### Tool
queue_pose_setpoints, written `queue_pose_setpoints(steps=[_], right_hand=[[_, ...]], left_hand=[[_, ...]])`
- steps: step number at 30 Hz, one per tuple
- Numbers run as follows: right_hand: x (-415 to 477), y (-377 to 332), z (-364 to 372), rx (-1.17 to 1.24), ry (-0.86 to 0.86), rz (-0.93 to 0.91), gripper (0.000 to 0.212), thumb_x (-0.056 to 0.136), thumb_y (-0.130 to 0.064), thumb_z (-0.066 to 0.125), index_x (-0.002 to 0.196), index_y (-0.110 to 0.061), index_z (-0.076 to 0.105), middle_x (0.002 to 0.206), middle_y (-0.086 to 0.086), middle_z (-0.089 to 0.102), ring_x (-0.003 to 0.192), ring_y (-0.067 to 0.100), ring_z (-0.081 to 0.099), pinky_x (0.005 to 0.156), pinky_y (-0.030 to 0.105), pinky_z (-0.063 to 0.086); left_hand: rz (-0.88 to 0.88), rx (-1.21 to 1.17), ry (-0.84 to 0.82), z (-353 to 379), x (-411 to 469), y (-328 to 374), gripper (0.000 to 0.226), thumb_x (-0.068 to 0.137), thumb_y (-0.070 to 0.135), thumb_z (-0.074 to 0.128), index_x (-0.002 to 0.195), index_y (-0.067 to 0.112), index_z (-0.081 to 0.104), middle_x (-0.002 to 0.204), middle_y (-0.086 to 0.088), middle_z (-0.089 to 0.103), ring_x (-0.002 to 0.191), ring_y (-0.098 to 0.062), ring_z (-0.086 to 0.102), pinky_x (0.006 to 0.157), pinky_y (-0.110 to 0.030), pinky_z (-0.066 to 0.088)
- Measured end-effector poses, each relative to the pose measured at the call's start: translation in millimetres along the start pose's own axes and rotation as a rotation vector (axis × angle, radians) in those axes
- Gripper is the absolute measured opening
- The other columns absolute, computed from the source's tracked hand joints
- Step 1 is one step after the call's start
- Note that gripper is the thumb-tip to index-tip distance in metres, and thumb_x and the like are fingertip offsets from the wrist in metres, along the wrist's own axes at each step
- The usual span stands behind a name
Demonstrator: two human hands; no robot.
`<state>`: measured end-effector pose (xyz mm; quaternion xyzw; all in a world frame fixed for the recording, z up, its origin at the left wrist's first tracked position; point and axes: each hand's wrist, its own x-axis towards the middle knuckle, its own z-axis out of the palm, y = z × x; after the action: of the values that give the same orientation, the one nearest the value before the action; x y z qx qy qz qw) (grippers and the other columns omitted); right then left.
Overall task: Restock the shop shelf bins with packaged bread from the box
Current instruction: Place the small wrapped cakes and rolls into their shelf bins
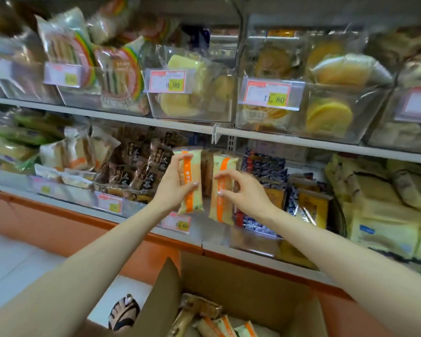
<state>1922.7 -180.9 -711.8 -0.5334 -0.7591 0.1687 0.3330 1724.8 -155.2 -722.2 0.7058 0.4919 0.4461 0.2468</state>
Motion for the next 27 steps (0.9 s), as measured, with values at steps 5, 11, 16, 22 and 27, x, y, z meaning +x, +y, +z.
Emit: queue_pose_setpoints(steps=[5, 11, 16, 22, 27], right_hand=[[49.2, 11.6, 27.5, 0.025, -0.045, 0.085, 0.03, 0.088, -0.013, 0.06, 0.11, -0.033, 0.062, 0.123, -0.004, 0.06, 0.113, 0.017, 0.054, 0.092, 0.029, 0.045], [90.1, 29.9, 72.2, -0.086, -0.09, 0.214, 0.027, 0.095, -0.02, 0.048, 0.104, -0.041, 0.062, 0.133, 0.0, 0.054, 0.118, 0.022, 0.052, 0.086, 0.026, 0.042], [118.1, 42.3, 86.3, -0.114, -0.2, 0.274, 0.031, 0.097, -0.014, 0.047, 0.116, -0.03, 0.064, 0.139, -0.001, 0.05, 0.122, 0.02, 0.05, 0.094, 0.022, 0.039], [138.6, 52.9, 101.6, -0.093, -0.198, 0.424, 0.033, 0.099, -0.017, 0.039, 0.12, -0.022, 0.064, 0.144, 0.008, 0.044, 0.127, 0.027, 0.046, 0.106, 0.033, 0.039], [134.1, 56.0, 104.3, -0.095, -0.191, 0.511, 0.036, 0.097, -0.015, 0.04, 0.128, -0.019, 0.058, 0.136, 0.007, 0.051, 0.121, 0.026, 0.051, 0.1, 0.038, 0.047]], left_hand=[[-0.087, 0.168, -0.053, 15.2, 35.1, -24.7, 0.062, 0.076, 0.025, 0.066, 0.128, 0.026, 0.032, 0.118, -0.014, 0.052, 0.102, -0.034, 0.056, 0.089, -0.041, 0.046], [-0.183, 0.236, -0.106, 34.7, 54.0, -57.1, 0.054, 0.078, 0.033, 0.049, 0.13, 0.028, 0.034, 0.118, -0.013, 0.048, 0.104, -0.039, 0.055, 0.085, -0.04, 0.043], [-0.221, 0.25, -0.137, 46.9, 66.5, -88.5, 0.055, 0.088, 0.025, 0.055, 0.136, 0.03, 0.029, 0.126, -0.011, 0.044, 0.106, -0.037, 0.054, 0.088, -0.044, 0.046], [-0.236, 0.323, -0.181, 58.1, 83.6, -109.7, 0.055, 0.095, 0.024, 0.045, 0.143, 0.024, 0.02, 0.142, -0.015, 0.033, 0.125, -0.035, 0.042, 0.099, -0.035, 0.036], [-0.187, 0.682, -0.272, 60.4, 75.8, -105.3, 0.052, 0.096, 0.022, 0.039, 0.144, 0.026, 0.018, 0.129, -0.019, 0.037, 0.104, -0.042, 0.055, 0.085, -0.041, 0.045]])
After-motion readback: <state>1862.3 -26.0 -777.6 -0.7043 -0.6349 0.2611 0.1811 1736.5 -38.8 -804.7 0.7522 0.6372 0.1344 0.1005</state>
